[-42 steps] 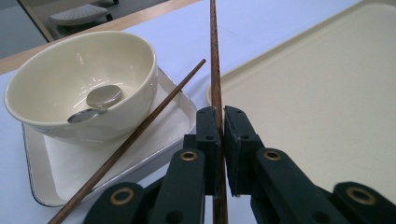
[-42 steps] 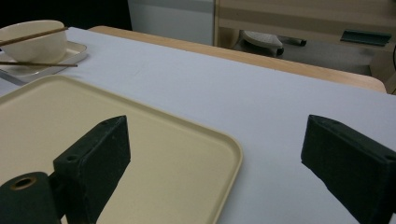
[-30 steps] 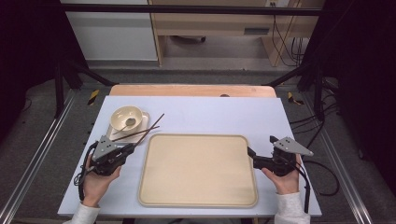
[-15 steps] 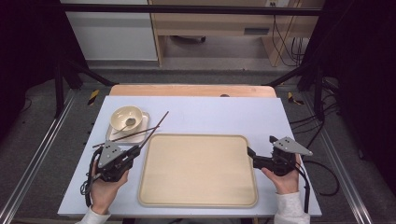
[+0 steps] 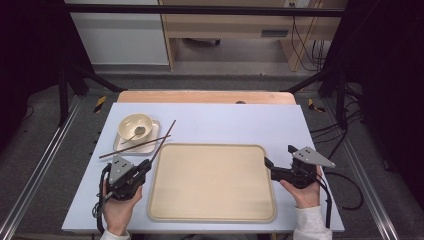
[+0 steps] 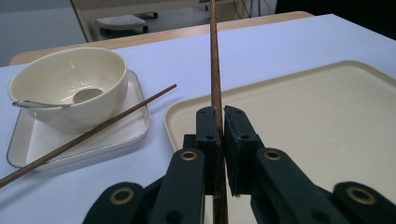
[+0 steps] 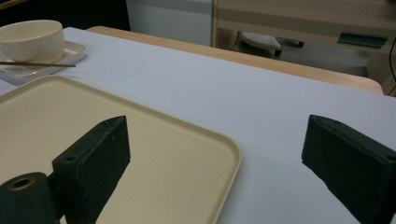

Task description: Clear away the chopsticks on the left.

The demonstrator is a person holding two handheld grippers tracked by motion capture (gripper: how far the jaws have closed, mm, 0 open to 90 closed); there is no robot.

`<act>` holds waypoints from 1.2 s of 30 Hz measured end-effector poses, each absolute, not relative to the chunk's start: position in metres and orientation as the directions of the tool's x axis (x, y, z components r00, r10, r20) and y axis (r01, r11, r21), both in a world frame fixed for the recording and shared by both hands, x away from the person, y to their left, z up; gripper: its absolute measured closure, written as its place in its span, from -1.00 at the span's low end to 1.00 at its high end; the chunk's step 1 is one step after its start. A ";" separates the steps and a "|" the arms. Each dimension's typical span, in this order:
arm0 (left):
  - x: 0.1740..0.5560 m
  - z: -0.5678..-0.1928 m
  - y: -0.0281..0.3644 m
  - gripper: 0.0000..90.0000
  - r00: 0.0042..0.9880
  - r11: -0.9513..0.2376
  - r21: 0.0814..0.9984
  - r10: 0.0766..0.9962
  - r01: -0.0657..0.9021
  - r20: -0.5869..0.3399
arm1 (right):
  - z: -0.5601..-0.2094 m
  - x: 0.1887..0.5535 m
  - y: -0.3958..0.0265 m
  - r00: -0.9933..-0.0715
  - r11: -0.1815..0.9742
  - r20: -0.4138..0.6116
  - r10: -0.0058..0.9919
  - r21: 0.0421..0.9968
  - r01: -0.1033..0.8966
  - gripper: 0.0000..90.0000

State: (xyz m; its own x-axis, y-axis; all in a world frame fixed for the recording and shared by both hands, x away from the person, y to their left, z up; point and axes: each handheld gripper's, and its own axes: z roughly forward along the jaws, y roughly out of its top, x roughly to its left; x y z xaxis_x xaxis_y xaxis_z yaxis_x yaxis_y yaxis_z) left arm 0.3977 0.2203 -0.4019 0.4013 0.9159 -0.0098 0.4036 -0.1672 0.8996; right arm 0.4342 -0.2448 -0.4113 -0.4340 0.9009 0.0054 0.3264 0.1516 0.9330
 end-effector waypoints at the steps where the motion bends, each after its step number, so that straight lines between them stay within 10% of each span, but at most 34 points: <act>1: 0.397 -0.402 0.220 0.89 0.396 -0.157 0.900 0.918 0.407 -0.019 | -0.411 0.434 -0.245 -0.432 0.147 0.008 0.902 0.934 0.327 -0.82; 36: 0.385 -0.463 0.179 0.88 0.205 0.002 0.882 0.972 0.471 -0.112 | -0.412 0.434 -0.244 -0.428 0.164 -0.014 0.904 0.935 0.316 -0.82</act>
State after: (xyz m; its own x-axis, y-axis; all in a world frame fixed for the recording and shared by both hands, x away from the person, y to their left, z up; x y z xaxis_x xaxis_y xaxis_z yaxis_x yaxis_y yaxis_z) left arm 0.3850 0.1787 -0.4625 0.2052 0.9723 -0.1120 0.4709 0.0023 0.8822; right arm 0.4344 -0.2440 -0.4122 -0.4281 0.9036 -0.0139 0.3155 0.1639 0.9347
